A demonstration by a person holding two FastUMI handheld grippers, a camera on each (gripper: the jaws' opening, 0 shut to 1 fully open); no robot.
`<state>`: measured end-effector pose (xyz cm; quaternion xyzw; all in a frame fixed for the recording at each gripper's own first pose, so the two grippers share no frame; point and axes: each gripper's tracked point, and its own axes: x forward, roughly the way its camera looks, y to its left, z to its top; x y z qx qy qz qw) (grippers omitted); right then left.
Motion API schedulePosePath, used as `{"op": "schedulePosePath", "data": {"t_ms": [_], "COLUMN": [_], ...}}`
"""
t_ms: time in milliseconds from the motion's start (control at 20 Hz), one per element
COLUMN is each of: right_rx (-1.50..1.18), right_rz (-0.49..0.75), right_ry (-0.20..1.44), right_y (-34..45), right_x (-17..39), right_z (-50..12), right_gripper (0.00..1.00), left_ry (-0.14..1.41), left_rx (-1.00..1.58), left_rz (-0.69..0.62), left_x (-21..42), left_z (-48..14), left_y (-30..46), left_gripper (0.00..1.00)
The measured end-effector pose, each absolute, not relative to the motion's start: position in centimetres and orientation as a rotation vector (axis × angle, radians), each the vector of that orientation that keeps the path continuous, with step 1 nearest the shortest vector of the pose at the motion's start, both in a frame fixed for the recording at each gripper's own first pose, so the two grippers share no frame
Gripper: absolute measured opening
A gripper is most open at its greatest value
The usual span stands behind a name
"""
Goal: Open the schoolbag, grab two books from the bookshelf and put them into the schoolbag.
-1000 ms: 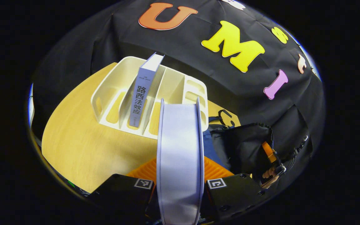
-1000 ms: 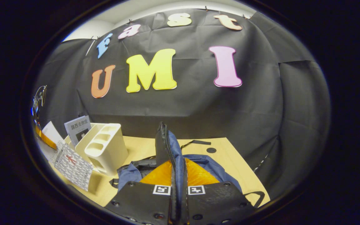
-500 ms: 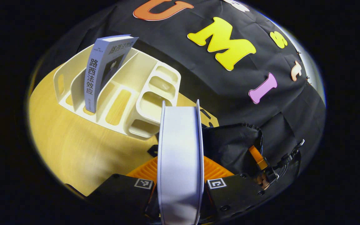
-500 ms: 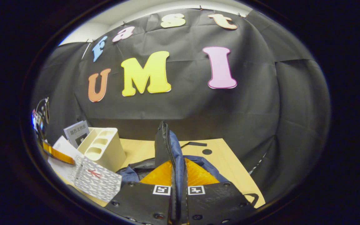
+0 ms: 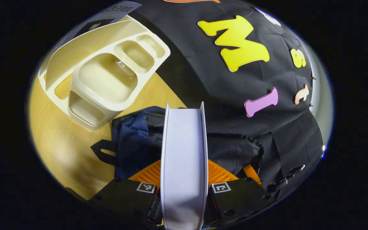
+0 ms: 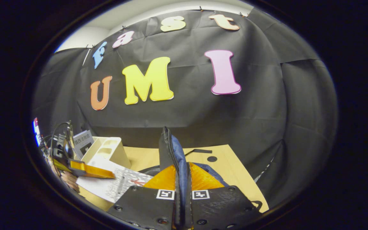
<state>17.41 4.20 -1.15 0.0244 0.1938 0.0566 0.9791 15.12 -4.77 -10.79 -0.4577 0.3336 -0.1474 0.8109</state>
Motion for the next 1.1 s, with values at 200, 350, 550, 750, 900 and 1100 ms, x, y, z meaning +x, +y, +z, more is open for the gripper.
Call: {"op": "schedulePosePath", "data": {"t_ms": [200,350,550,750,900,1100], "right_rx": [0.059,0.058,0.054,0.049,0.05,0.054], "right_rz": [0.129,0.14,0.168,0.189,0.196,0.205], "right_ry": [0.388,0.384,0.372,0.359,0.351,0.347], "right_y": [4.3,4.6,5.6,6.3,6.4,6.7], "right_x": [17.2,17.1,16.6,16.3,16.2,16.2], "right_z": [-1.2,-1.2,-0.7,-0.5,-0.3,-0.5], "right_gripper": [0.05,0.06,0.05,0.05,0.05,0.05], "left_ry": [0.709,0.705,0.764,0.71,0.716,0.718], "left_rx": [-1.035,-1.051,-1.115,-1.093,-1.112,-1.165], "left_rz": [-0.339,-0.316,-0.328,-0.347,-0.376,-0.39], "left_x": [16.8,18.2,18.9,19.7,20.0,20.7], "left_z": [-12.2,-14.1,-17.4,-17.4,-17.9,-18.5], "left_y": [-7.3,-8.6,-11.3,-13.6,-15.5,-17.8], "left_gripper": [0.5,0.51,0.49,0.5,0.51,0.51]}}
